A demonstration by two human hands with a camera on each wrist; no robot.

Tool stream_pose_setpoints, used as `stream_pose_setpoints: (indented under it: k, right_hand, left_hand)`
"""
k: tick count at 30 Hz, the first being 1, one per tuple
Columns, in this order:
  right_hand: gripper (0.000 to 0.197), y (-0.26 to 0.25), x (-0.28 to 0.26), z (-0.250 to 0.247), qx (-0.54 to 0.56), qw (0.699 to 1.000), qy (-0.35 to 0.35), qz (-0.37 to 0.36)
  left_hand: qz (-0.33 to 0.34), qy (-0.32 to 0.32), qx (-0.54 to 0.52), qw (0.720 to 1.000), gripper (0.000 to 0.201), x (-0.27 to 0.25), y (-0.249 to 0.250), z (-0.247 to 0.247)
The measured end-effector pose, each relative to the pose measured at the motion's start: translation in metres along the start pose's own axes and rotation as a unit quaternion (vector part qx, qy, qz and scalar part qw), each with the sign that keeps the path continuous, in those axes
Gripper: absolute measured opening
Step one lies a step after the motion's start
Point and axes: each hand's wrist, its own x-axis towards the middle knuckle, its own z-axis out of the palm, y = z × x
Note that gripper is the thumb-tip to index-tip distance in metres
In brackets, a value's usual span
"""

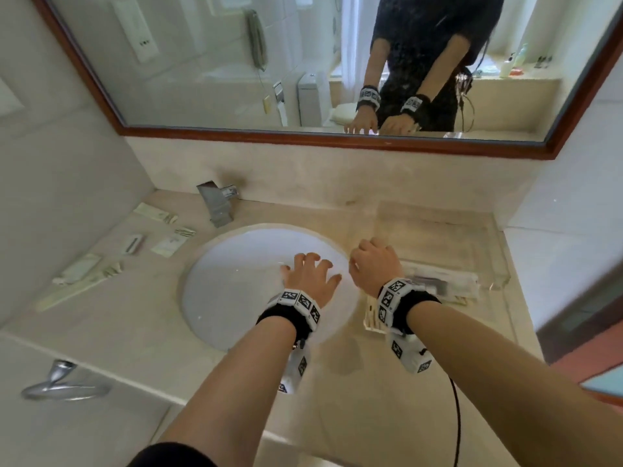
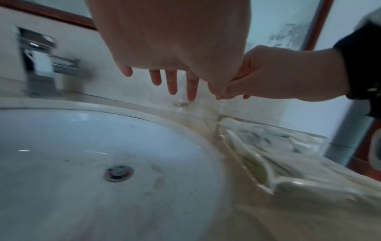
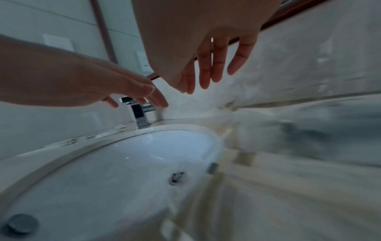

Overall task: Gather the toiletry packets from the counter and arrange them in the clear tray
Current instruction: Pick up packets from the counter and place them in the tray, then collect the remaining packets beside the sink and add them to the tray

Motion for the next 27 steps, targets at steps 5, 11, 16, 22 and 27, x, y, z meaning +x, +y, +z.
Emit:
stream_pose_setpoints:
  k: [5,11,16,22,27]
  right_hand:
    - [0.031,-0.081,0.046,0.008,-0.001,0.996,0.007,-0.089]
    - [0.03,-0.196,0.101,0.022,0.018,0.987,0.001,-0.159]
    - [0.027,-0.285,0.156,0.032,0.044,0.983,0.0,-0.18]
    - [0.032,-0.373,0.219,0.045,0.0,0.982,-0.076,-0.173]
    - [0.046,-0.414,0.255,0.063,-0.075,0.973,-0.157,-0.153]
  left_hand:
    - [-0.071,0.008,0.005,0.997,0.045,-0.002,-0.091,-0.022]
    - [-0.14,0.01,0.015,0.99,0.046,-0.004,-0.212,-0.039]
    - [-0.176,0.021,0.021,0.984,0.046,0.005,-0.315,-0.059]
    - [-0.233,0.003,0.068,0.97,0.04,0.017,-0.431,-0.073]
    - [-0.267,-0.034,0.091,0.959,0.041,0.027,-0.497,-0.074]
